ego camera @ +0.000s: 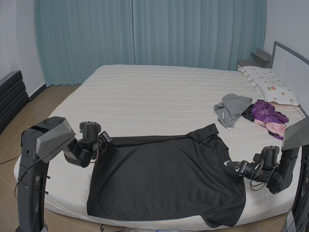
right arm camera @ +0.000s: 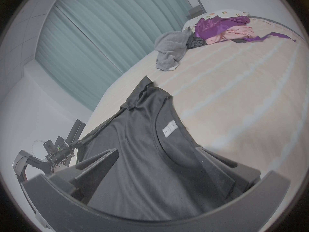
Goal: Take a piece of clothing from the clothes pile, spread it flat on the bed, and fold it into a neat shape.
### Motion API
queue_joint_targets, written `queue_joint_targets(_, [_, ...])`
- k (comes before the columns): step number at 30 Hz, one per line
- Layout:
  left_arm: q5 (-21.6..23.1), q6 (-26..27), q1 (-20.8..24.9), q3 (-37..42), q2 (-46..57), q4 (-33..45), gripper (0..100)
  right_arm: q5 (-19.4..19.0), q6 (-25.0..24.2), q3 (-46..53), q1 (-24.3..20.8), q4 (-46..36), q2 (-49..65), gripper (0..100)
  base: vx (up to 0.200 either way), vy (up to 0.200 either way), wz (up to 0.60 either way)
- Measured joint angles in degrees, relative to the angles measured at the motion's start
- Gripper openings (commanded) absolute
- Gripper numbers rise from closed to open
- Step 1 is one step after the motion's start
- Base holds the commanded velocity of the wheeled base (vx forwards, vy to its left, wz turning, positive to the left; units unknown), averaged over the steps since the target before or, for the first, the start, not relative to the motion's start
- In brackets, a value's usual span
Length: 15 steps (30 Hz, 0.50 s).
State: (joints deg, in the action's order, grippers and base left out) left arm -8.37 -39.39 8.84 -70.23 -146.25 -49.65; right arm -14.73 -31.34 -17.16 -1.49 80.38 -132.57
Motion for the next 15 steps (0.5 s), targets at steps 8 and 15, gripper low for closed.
queue_joint_targets(8, [0.0,2.6,-0.9,-1.5,0.0,0.0,0,2.7,0.0,-14.2,-2.5,-6.9,-3.3,100,0.0,0.0,0.0])
queue_joint_targets(15, [0.0,3.2,-1.2,-2.8,0.1,0.0,0,3.6,0.0,-33.7,-3.1,-22.4,-6.0,100,0.0,0.0,0.0])
